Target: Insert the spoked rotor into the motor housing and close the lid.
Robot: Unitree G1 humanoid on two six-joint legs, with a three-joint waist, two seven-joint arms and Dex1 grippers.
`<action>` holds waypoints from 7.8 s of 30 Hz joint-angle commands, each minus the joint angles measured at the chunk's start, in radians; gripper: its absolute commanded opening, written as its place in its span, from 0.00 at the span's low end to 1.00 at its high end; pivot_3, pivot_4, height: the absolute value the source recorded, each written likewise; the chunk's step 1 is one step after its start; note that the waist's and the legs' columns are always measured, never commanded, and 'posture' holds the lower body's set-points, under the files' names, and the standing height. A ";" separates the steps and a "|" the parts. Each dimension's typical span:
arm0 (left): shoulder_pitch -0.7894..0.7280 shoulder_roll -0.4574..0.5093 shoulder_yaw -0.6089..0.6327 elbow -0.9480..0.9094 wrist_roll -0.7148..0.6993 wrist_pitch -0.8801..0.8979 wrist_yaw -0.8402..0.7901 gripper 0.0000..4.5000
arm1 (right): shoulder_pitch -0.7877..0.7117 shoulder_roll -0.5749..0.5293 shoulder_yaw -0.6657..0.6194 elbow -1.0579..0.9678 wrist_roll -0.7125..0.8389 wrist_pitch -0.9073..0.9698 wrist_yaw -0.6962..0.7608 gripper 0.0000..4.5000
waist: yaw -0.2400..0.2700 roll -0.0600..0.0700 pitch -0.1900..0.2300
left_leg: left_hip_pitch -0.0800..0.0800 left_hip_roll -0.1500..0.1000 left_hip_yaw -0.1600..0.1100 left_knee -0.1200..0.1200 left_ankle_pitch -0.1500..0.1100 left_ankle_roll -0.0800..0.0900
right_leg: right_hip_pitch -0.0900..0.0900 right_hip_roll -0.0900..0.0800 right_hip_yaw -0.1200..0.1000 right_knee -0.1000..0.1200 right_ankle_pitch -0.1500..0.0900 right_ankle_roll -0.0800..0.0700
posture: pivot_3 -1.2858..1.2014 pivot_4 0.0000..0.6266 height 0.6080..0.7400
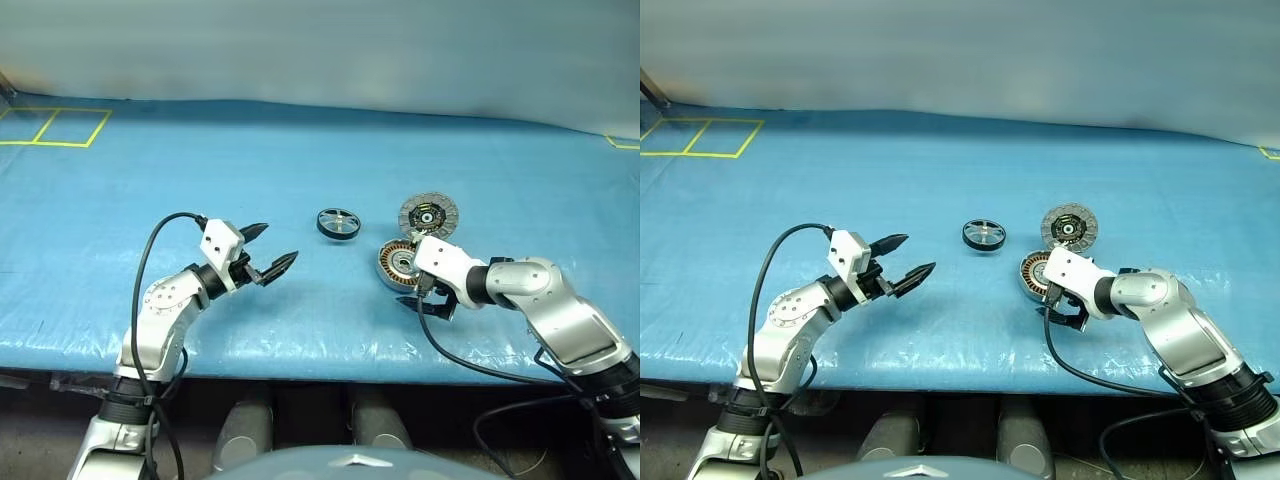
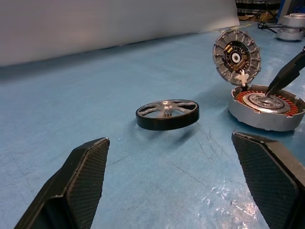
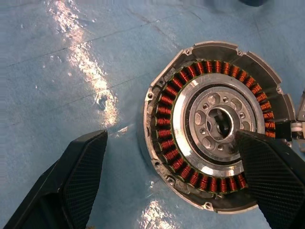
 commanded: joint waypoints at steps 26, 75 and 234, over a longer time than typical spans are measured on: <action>0.028 0.003 0.021 -0.050 0.004 -0.029 0.030 1.00 | -0.116 0.018 0.117 0.126 -0.100 -0.080 0.115 0.44 | -0.004 -0.003 -0.002 | 0.002 0.000 0.000 0.000 0.000 0.000 | 0.001 0.000 0.000 0.000 0.000 0.000 | 0.52 0.24 1.00; 0.120 0.047 0.072 -0.100 -0.005 -0.015 0.078 1.00 | -0.264 0.368 0.340 -0.005 -0.148 0.027 0.055 0.44 | -0.012 -0.004 -0.002 | 0.000 0.000 -0.003 -0.001 0.000 0.000 | 0.000 0.000 -0.002 0.001 0.001 -0.001 | 0.52 0.24 1.00; -0.255 0.102 -0.150 0.275 0.059 0.027 -0.395 0.15 | 0.261 0.403 -0.067 -0.099 0.129 -0.226 -0.243 0.85 | -0.011 -0.004 -0.002 | 0.000 0.000 -0.004 -0.001 0.000 -0.001 | 0.000 0.000 -0.002 0.000 0.001 -0.001 | 0.52 0.24 1.00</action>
